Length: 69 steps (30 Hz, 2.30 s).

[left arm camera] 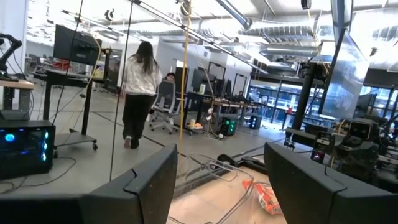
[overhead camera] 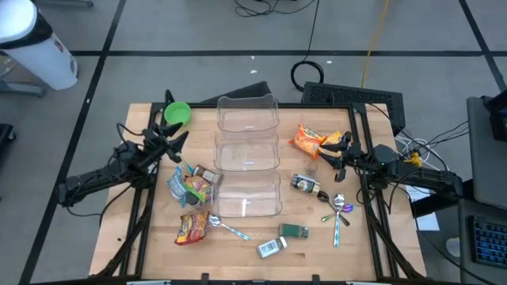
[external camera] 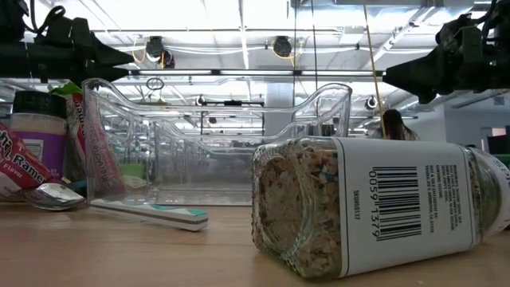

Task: Pick & Place Food Item
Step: Put the green noodle pack into the bottom transparent bin

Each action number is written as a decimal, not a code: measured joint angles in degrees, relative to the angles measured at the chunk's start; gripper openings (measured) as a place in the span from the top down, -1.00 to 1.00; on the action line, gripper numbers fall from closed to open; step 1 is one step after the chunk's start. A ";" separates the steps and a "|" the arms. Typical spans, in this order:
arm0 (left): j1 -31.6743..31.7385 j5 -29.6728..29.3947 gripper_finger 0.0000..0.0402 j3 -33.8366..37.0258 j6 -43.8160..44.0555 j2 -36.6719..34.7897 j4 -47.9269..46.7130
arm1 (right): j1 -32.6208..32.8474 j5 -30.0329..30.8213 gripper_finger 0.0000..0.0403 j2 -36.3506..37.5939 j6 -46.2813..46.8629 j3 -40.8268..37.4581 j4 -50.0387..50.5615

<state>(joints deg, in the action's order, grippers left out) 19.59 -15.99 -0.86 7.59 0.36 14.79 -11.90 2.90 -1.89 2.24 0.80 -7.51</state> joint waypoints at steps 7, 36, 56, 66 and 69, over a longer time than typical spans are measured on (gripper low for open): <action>0.01 -2.73 -0.24 -0.02 2.88 0.00 0.17 | 0.01 0.00 0.35 -0.01 0.09 -0.01 0.00; -0.02 20.95 -0.42 -3.00 4.81 0.20 1.17 | 0.00 -4.48 0.26 -4.23 3.38 0.00 -12.84; -11.47 29.11 -0.48 -37.78 4.88 33.84 -33.54 | 0.00 -4.68 -0.46 -28.40 2.84 0.44 -40.82; -21.64 13.95 -0.24 -52.21 4.44 52.47 -59.00 | 0.02 -7.61 -0.42 -37.06 2.79 2.84 -41.59; -24.53 11.26 -0.20 -54.73 5.62 56.14 -62.61 | 0.02 -7.59 -0.43 -38.76 2.14 2.84 -41.90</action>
<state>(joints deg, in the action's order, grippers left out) -4.94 -4.73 -55.60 13.22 56.50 -47.82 -11.88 -4.69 -40.65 4.38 3.64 -49.41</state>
